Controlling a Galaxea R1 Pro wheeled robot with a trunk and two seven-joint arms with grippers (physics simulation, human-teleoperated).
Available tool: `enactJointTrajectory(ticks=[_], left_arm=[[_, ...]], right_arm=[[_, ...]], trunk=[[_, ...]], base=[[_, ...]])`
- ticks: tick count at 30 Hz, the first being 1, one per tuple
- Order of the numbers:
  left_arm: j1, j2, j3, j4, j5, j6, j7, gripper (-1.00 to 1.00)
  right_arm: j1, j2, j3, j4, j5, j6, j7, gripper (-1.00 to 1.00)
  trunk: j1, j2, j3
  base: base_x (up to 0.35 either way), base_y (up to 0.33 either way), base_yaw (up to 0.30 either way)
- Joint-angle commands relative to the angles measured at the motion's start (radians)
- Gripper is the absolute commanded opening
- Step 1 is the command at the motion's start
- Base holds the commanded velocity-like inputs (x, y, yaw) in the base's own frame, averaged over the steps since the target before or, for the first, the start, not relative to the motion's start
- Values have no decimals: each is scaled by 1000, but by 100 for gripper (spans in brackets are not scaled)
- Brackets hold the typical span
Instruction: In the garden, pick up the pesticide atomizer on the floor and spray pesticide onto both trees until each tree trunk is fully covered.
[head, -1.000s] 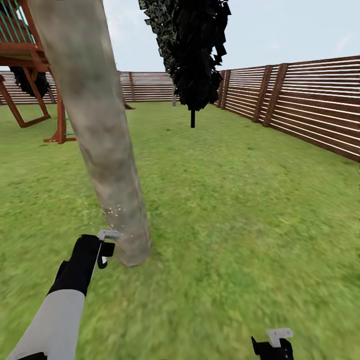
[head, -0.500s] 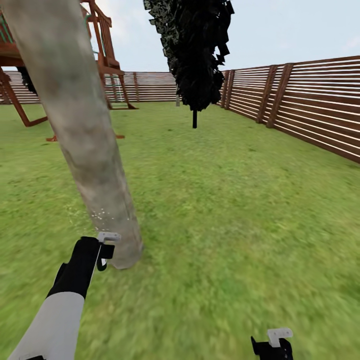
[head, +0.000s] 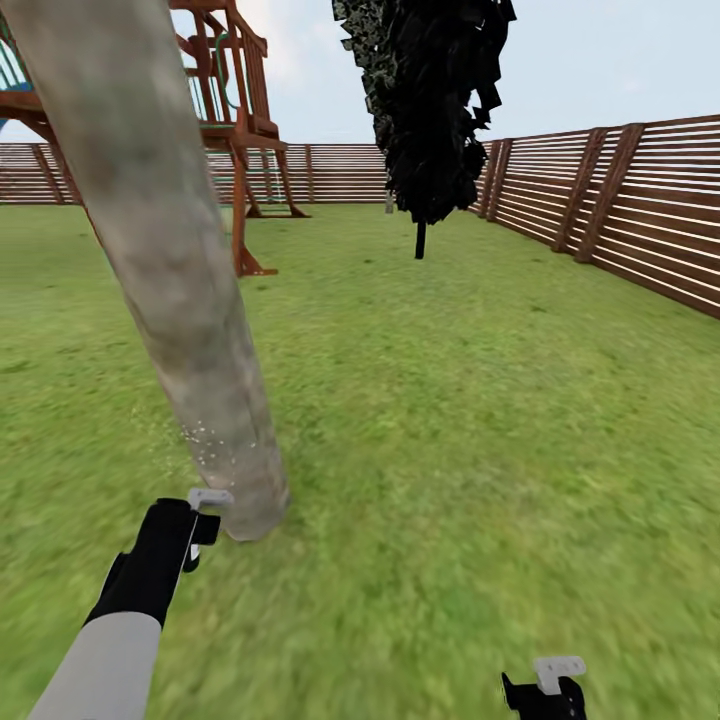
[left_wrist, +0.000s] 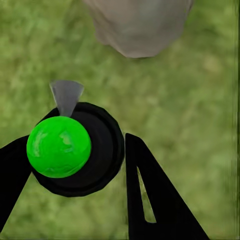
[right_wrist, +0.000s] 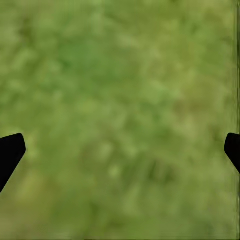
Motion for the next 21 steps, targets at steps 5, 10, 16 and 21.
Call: enactJointTrajectory(ticks=[5,10,16,21], left_arm=[[13,2,119,20,-11,-114,-9,-100],[18,-4,127,19,-15,-138,-10,-100],[18,-7,130,18,-15,-138,-10,-100],[18,-6,132,18,-12,-138,-10,-100]], right_arm=[[-1,-4,-9,-1,9,-4,0,100],[-1,-3,-9,-3,9,-4,0,100],[-1,-2,-9,-2,9,-4,-2,100],[-1,-2,-9,-1,9,-4,-1,100]], trunk=[[0,0,-1],[0,0,-1],[0,0,-1],[0,0,-1]], base=[[153,-259,2],[41,-269,87],[1,-274,269],[90,-270,278]])
